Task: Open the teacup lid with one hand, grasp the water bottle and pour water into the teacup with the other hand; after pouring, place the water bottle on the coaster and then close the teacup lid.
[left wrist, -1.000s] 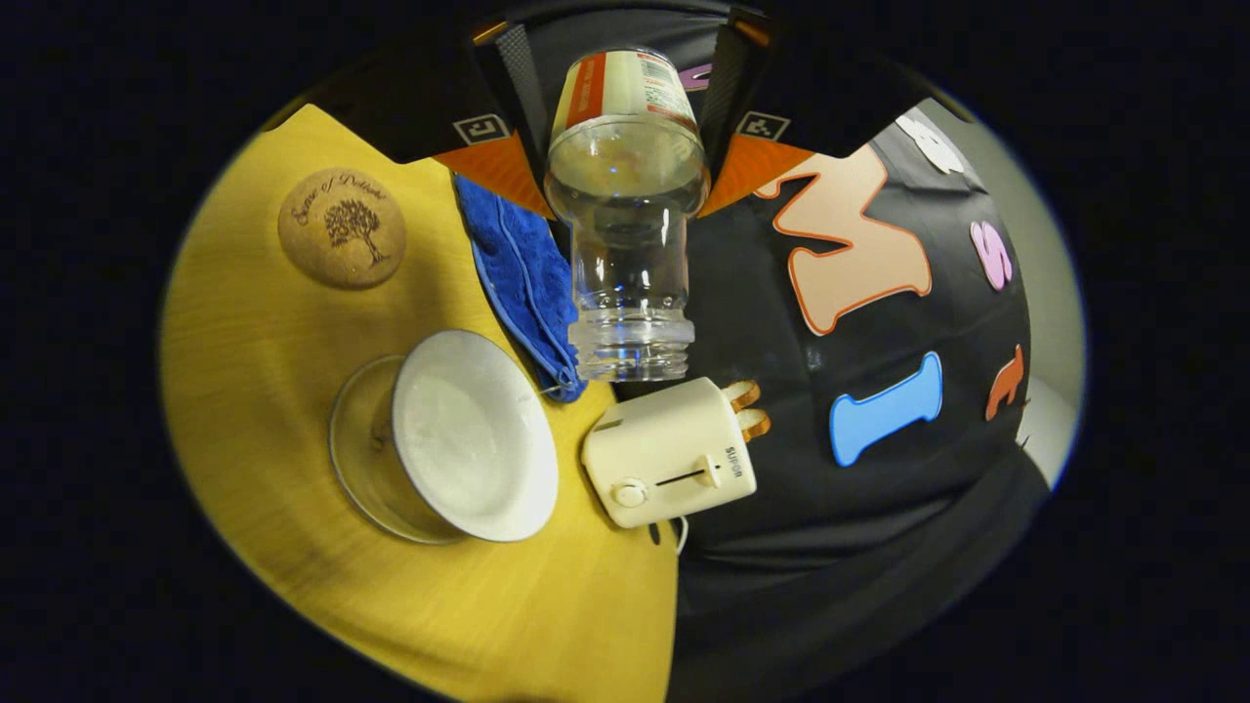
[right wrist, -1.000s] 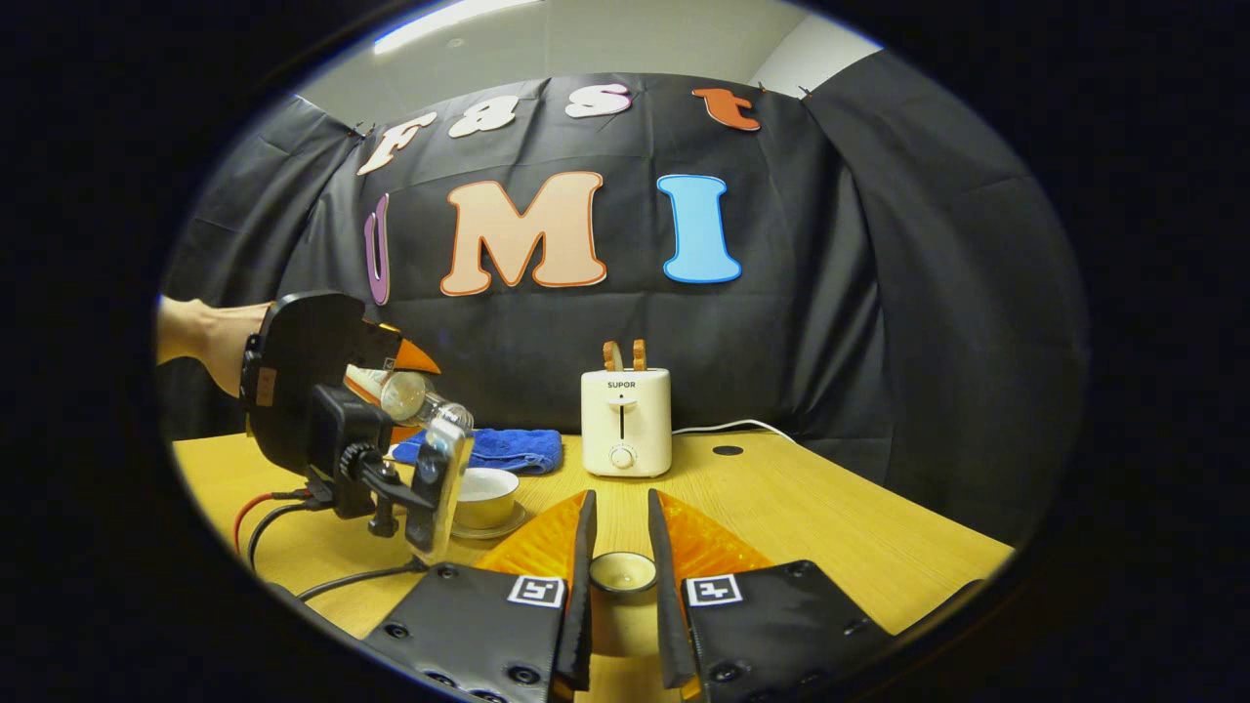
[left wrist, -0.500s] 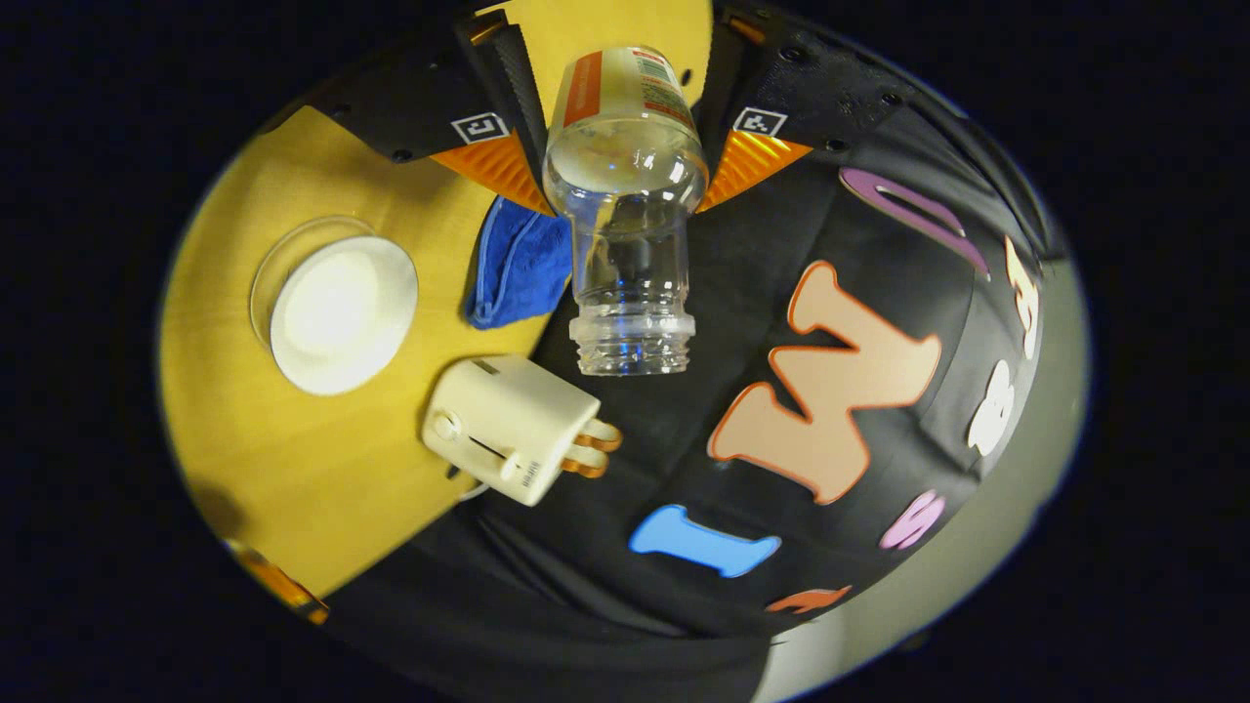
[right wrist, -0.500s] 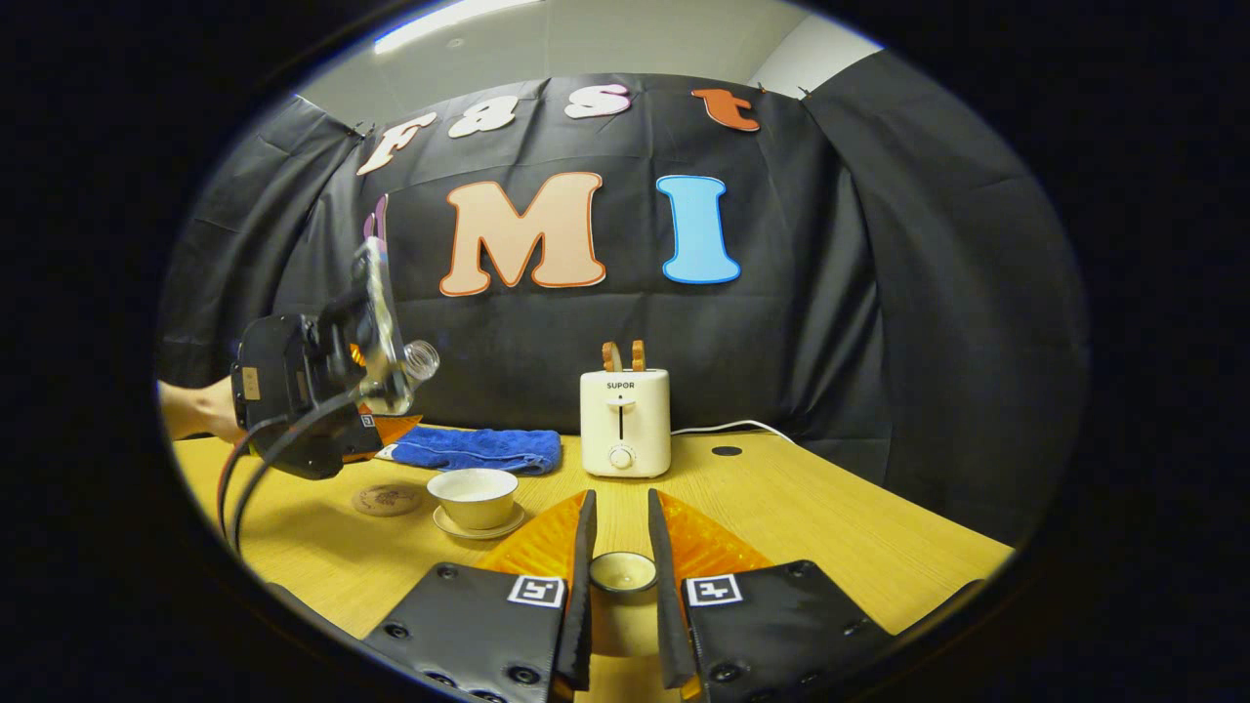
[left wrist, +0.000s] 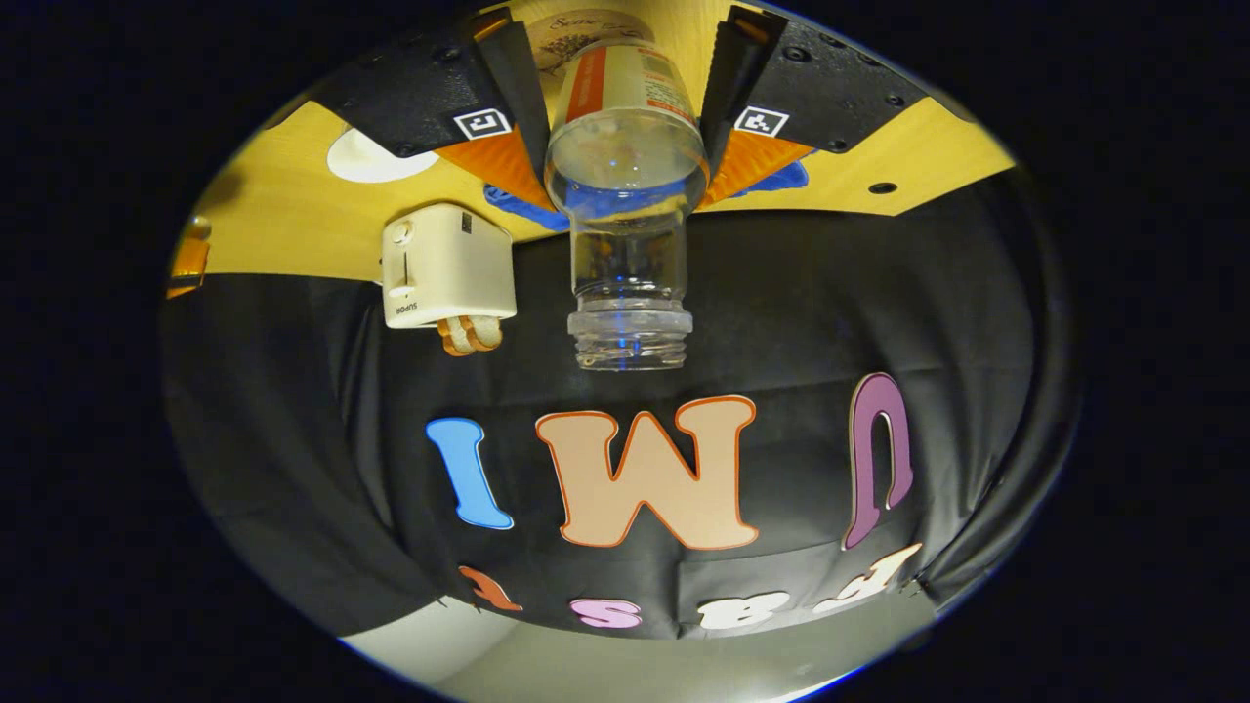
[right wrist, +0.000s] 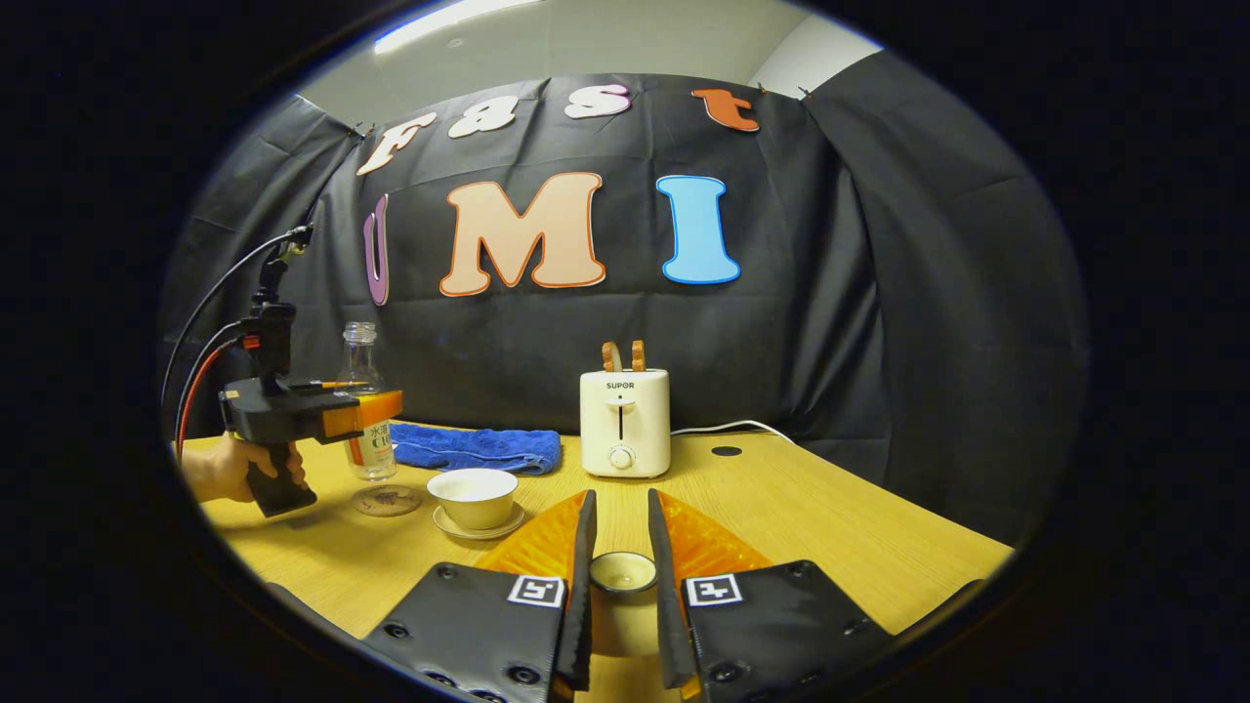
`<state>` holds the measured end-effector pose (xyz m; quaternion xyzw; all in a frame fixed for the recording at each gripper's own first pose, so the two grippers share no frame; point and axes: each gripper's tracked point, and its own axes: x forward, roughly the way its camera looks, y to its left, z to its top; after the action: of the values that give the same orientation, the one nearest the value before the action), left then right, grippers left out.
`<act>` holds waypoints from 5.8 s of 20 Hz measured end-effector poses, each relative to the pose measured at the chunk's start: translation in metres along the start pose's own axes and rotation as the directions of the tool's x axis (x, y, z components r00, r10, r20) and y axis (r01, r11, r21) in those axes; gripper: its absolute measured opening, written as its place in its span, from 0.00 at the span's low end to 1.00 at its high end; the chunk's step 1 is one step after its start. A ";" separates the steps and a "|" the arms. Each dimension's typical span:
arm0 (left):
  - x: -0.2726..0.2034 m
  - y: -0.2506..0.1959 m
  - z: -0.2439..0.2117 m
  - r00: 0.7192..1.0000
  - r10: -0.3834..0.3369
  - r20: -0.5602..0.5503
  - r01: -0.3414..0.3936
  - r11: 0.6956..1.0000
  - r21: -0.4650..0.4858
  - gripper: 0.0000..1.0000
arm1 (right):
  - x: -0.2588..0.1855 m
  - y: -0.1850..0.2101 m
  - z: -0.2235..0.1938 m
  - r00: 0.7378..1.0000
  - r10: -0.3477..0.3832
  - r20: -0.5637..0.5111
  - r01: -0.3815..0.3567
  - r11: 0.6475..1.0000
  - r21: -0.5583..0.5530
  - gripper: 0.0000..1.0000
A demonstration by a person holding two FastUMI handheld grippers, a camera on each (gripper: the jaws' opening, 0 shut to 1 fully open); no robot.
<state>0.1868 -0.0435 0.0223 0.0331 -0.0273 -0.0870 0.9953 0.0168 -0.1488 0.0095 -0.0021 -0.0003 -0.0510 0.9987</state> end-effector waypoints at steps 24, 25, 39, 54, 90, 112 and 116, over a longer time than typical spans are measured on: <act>-0.025 0.002 -0.031 0.996 0.060 -0.058 -0.064 0.996 -0.067 0.94 | 0.006 0.010 -0.001 1.000 0.029 -0.002 -0.029 1.000 0.001 0.31; -0.035 0.002 -0.031 0.996 0.059 -0.061 -0.063 0.996 -0.065 0.94 | 0.009 0.015 -0.001 0.999 0.043 -0.002 -0.043 0.999 0.003 0.31; -0.158 0.028 -0.023 0.997 0.056 -0.048 -0.059 0.996 -0.060 0.95 | 0.077 0.116 -0.008 0.965 0.261 -0.020 -0.261 0.965 0.013 0.31; -0.157 0.029 -0.023 0.997 0.061 -0.048 -0.064 0.996 -0.060 0.95 | 0.155 0.166 -0.021 0.964 0.251 -0.082 -0.253 0.967 -0.014 0.31; -0.157 0.032 -0.024 0.996 0.070 -0.052 -0.073 0.995 -0.062 0.95 | 0.147 0.142 -0.011 0.991 0.133 -0.013 -0.133 0.991 0.002 0.93; -0.212 0.009 -0.017 0.989 0.137 -0.058 -0.140 0.989 -0.057 0.95 | -0.075 0.137 -0.001 1.000 0.020 0.004 -0.020 1.000 0.004 0.93; -0.213 0.010 -0.018 0.988 0.140 -0.062 -0.144 0.988 -0.057 0.95 | -0.075 0.137 -0.002 1.000 0.019 0.002 -0.019 1.000 0.003 0.93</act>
<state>-0.0196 0.0043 -0.0049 0.0030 0.0019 -0.0155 0.9999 -0.0441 -0.0050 0.0072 -0.0005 -0.0013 -0.0414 0.9991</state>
